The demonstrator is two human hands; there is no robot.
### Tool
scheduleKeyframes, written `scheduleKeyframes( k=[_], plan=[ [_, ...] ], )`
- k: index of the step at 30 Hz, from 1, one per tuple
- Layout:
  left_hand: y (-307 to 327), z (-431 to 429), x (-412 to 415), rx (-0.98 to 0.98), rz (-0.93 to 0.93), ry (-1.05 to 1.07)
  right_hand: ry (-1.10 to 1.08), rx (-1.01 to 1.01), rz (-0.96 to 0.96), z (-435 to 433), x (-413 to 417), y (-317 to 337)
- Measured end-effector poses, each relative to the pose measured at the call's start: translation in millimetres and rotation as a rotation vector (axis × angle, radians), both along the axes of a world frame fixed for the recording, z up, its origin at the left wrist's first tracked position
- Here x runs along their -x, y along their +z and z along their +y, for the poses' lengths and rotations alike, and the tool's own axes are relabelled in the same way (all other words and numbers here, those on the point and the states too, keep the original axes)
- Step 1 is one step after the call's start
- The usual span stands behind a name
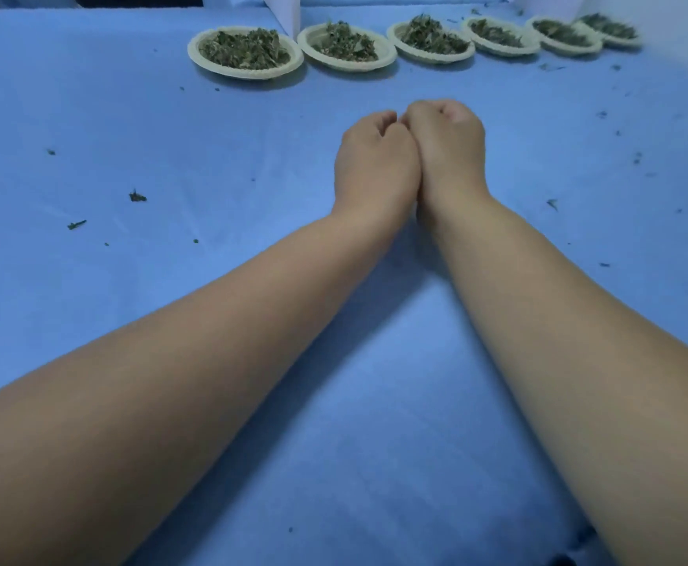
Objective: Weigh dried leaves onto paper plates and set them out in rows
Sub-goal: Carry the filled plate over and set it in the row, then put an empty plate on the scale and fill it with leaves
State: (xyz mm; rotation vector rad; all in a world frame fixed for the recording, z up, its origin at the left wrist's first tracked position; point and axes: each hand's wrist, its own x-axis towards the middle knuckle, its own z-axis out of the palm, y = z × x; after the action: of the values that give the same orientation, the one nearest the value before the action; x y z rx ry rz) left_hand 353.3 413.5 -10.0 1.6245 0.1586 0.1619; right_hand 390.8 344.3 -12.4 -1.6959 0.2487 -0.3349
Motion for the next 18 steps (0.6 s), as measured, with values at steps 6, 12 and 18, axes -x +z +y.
scheduleKeyframes(
  k=[6, 12, 18],
  plan=[
    [12.4, -86.7, 92.8, -0.015, -0.081, -0.294, -0.134, -0.026, -0.02, -96.1, 107.0, 8.7],
    [33.8, -187.4, 177.1, 0.083, -0.135, -0.505, -0.345, -0.097, -0.113, -193.8, 208.1, 29.7],
    [39.2, -286.3, 276.0, 0.132, -0.159, -0.783, -0.587, -0.038, -0.217, -290.7, 332.2, 39.1]
  ],
)
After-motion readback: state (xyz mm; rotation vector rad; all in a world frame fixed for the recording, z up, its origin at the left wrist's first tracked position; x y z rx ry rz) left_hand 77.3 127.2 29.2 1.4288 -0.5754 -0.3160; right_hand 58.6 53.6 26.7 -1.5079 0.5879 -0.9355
